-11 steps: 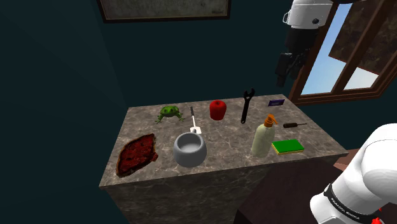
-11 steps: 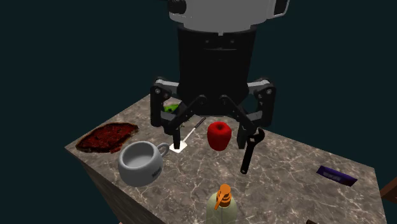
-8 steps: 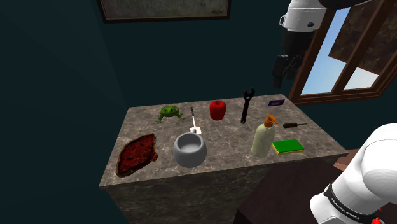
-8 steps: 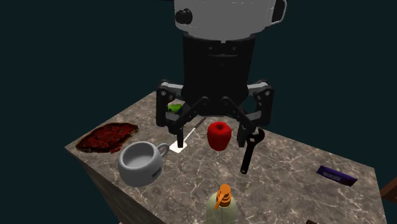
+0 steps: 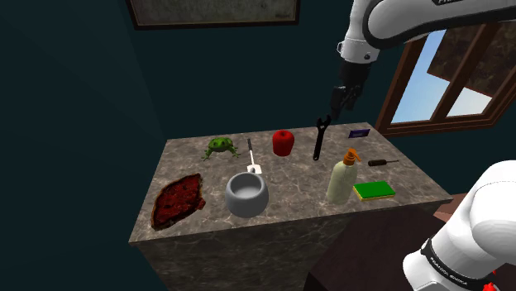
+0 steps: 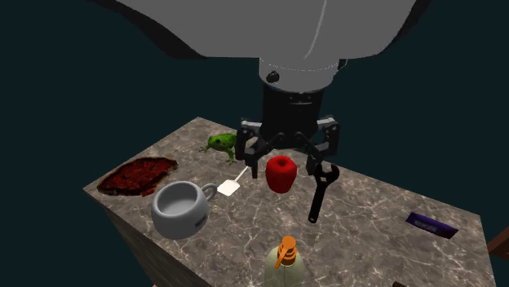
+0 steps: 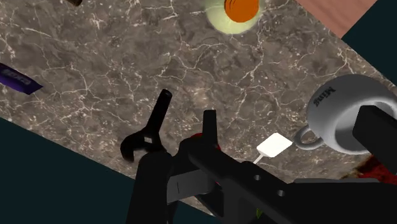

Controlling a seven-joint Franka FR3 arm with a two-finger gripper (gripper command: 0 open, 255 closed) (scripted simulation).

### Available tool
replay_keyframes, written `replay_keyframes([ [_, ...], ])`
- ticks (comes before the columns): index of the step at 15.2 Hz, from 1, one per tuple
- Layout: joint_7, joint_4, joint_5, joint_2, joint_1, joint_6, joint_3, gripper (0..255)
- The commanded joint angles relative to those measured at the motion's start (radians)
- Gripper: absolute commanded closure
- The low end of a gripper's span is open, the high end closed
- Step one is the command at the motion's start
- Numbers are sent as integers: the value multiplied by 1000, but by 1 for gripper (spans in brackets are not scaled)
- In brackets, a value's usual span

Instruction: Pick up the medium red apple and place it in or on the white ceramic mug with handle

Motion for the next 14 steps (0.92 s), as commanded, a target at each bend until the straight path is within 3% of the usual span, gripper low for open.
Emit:
replay_keyframes([
  [1,-35,5,-2,60,2,68,-19,0],
  [7,-139,69,18,263,13,240,-65,0],
  [14,-274,211,87,520,20,388,-99,0],
])
